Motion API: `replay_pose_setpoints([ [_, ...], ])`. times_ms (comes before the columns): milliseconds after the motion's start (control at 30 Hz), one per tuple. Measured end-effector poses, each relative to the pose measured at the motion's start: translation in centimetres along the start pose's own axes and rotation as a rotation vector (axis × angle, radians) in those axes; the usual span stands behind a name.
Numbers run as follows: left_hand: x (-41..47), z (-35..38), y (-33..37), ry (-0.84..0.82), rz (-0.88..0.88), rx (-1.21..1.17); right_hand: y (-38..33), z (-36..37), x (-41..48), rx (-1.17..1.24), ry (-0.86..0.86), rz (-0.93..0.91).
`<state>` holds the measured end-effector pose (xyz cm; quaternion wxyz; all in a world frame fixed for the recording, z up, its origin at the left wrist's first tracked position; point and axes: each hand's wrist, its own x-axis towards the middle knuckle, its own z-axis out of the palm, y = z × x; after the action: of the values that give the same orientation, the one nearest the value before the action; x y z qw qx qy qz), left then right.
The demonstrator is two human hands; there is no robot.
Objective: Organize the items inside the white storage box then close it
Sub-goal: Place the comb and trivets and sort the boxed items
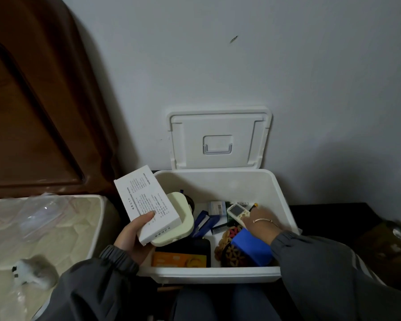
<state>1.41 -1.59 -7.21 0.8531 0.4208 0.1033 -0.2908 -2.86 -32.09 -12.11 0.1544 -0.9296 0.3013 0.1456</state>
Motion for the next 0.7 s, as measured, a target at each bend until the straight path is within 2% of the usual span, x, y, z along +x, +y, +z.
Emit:
replay_pose_setpoints([
  [133, -0.2, -0.8, 0.5, 0.010, 0.017, 0.013, 0.1, 0.0, 0.3, -0.174, 0.039, -0.010],
  [200, -0.4, -1.2, 0.7, 0.011, 0.028, 0.026, -0.5, -0.3, -0.4, -0.263, 0.093, -0.092],
  [233, -0.5, -1.4, 0.8, 0.004, 0.033, 0.032, -1.1, -0.5, -1.0, -0.226, 0.122, -0.164],
  [300, -0.6, -1.4, 0.9, -0.006, 0.028, 0.042, -3.1, -0.6, -2.6, 0.063, 0.082, -0.340],
  [367, -0.6, -1.2, 0.8, -0.014, 0.007, 0.064, -5.4, -0.9, -4.8, 0.513, -0.161, -0.399],
  [433, -0.5, -0.7, 0.6, -0.018, -0.011, 0.088, -7.3, -1.2, -6.6, 0.865, -0.451, -0.347],
  [467, -0.5, -0.4, 0.4, -0.022, -0.016, 0.092, -8.0, -1.2, -7.0, 0.961, -0.554, -0.322],
  [533, -0.5, 0.0, 0.1, -0.039, -0.023, 0.092, -8.8, -0.8, -7.4, 1.076, -0.641, -0.297],
  [700, -0.2, 0.3, 0.9, -0.108, -0.005, 0.123, -7.3, -1.1, -6.1, 1.196, -0.602, -0.219],
])
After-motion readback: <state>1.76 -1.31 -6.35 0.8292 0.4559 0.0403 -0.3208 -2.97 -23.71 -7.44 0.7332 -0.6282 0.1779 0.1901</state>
